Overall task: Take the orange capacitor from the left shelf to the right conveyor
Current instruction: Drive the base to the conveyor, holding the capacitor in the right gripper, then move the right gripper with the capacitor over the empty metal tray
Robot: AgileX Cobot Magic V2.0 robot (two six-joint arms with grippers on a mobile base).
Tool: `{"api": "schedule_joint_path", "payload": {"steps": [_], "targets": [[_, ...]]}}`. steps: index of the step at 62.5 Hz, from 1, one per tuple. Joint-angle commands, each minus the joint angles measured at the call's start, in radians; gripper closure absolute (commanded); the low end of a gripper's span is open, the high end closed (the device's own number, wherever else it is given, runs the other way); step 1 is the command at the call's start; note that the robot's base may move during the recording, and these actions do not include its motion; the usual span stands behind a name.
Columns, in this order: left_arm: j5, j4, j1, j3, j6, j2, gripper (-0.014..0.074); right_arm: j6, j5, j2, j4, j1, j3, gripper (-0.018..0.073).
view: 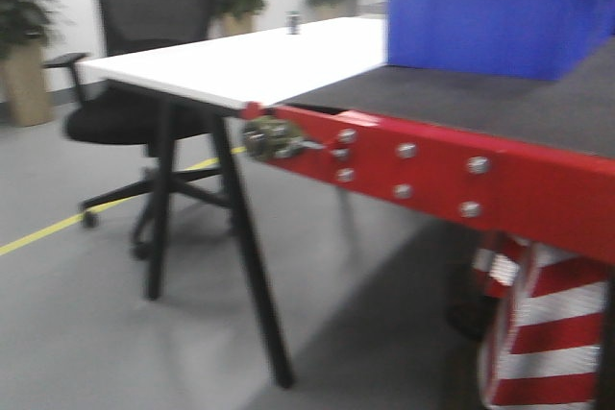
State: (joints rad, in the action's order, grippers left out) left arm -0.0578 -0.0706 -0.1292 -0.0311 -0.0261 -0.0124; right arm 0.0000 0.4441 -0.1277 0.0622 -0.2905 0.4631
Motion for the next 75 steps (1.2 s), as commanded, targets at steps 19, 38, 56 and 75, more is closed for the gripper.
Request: {"api": "schedule_joint_path", "payload": {"steps": [19, 38, 56, 75], "targets": [[0.090, -0.003, -0.004, 0.005, 0.002, -0.010, 0.0723, 0.000, -0.089, -0.015, 0.012, 0.006, 0.030, 0.0468], [0.090, -0.003, -0.004, 0.005, 0.002, -0.010, 0.0723, 0.000, -0.089, -0.015, 0.012, 0.006, 0.030, 0.0468], [0.090, -0.003, -0.004, 0.005, 0.002, -0.010, 0.0723, 0.000, -0.089, -0.015, 0.012, 0.006, 0.030, 0.0468], [0.090, -0.003, -0.004, 0.005, 0.002, -0.010, 0.0723, 0.000, -0.089, -0.015, 0.012, 0.006, 0.030, 0.0468]]}}
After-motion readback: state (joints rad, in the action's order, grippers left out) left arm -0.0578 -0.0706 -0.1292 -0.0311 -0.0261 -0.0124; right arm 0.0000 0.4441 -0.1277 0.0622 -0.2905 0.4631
